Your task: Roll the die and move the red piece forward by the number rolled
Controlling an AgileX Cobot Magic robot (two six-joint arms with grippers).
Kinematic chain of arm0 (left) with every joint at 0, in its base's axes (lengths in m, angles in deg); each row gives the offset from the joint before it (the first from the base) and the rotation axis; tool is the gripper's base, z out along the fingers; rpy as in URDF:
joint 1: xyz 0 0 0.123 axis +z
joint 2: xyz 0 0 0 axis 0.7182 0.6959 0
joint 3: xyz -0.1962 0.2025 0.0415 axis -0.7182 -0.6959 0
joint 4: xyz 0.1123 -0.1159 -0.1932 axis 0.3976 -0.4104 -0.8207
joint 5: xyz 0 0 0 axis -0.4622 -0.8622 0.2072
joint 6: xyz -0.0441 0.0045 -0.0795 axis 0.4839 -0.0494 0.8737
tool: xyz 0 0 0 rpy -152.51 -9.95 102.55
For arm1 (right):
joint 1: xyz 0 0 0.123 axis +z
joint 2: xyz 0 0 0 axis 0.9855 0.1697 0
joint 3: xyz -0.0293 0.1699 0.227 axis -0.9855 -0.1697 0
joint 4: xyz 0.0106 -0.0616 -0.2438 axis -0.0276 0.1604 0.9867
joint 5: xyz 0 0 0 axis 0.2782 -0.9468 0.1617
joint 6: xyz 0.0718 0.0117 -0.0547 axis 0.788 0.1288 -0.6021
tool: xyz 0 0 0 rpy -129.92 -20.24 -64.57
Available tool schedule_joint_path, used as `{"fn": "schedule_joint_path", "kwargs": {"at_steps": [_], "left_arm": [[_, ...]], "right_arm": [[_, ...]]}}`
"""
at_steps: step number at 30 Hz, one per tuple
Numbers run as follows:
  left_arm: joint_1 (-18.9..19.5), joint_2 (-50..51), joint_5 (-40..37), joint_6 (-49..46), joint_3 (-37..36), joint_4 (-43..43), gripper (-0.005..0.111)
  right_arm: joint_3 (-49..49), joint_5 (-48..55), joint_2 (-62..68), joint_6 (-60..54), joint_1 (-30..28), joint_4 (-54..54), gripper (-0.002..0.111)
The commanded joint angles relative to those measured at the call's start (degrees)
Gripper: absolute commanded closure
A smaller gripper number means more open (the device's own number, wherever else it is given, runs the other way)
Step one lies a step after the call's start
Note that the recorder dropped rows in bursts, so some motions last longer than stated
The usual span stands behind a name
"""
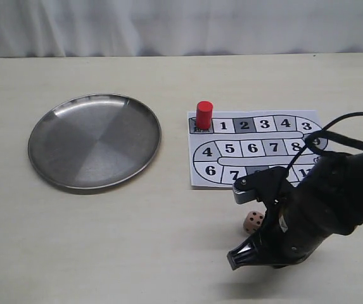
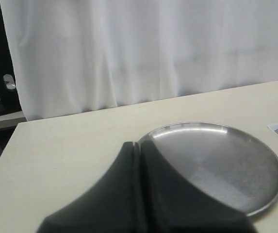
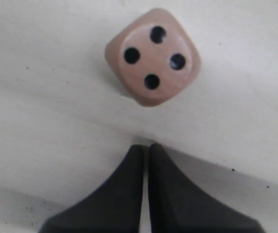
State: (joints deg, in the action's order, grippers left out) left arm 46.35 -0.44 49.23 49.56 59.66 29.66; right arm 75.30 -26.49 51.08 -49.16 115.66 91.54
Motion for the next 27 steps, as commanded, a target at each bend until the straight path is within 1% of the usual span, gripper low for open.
{"fn": "schedule_joint_path", "kwargs": {"at_steps": [1,3,6,7,9,10,11,12,13,14,15,16,17,18,20,27], "left_arm": [[-0.48,-0.15,0.55,0.05,-0.1,-0.11,0.107],[-0.48,-0.15,0.55,0.05,-0.1,-0.11,0.107],[-0.48,-0.15,0.55,0.05,-0.1,-0.11,0.107],[-0.48,-0.15,0.55,0.05,-0.1,-0.11,0.107],[-0.48,-0.15,0.55,0.05,-0.1,-0.11,0.107],[-0.48,-0.15,0.55,0.05,-0.1,-0.11,0.107],[-0.48,-0.15,0.55,0.05,-0.1,-0.11,0.107],[-0.48,-0.15,0.55,0.05,-0.1,-0.11,0.107],[-0.48,-0.15,0.55,0.05,-0.1,-0.11,0.107],[-0.48,-0.15,0.55,0.05,-0.1,-0.11,0.107],[-0.48,-0.15,0.55,0.05,-0.1,-0.11,0.107],[-0.48,-0.15,0.55,0.05,-0.1,-0.11,0.107],[-0.48,-0.15,0.55,0.05,-0.1,-0.11,0.107],[-0.48,-0.15,0.55,0.05,-0.1,-0.11,0.107],[-0.48,-0.15,0.55,0.05,-0.1,-0.11,0.107],[-0.48,-0.15,0.55,0.05,-0.1,-0.11,0.107]], "right_arm": [[-0.6,1.29,-3.55,-0.32,0.06,0.14,0.104],[0.47,3.1,-9.05,-0.32,0.06,0.3,0.104],[2.65,1.36,-14.32,-0.32,0.06,0.61,0.104],[3.44,-0.75,-15.91,-0.32,0.06,1.01,0.104],[6.32,-12.63,-18.26,-0.32,0.06,7.33,0.102],[7.65,-12.93,-17.68,-0.32,0.06,8.84,0.099],[10.17,-12.8,-16.29,-0.11,0.06,11.08,0.091],[12.25,-12.34,-14.29,-0.12,-0.19,11.95,0.079],[15.75,-12.19,-10.73,-0.12,-0.57,13.38,0.06],[17.24,-12.19,-9.24,-0.12,-0.95,13.84,0.053],[20.24,-12.1,-5.95,-0.12,-2.13,13.84,0.041],[22.91,-11.92,-3.47,-0.12,-3.41,13.84,0.034],[26.69,-11.71,0.72,-0.12,-5.83,13.84,0.026],[29.46,-11.61,4.02,-0.12,-7.75,12.94,0.023],[33.93,-11.61,9.71,-0.12,-10.04,10.65,0.023],[42.66,-12.14,20.99,-0.26,-10.77,10.91,0.025]]}}
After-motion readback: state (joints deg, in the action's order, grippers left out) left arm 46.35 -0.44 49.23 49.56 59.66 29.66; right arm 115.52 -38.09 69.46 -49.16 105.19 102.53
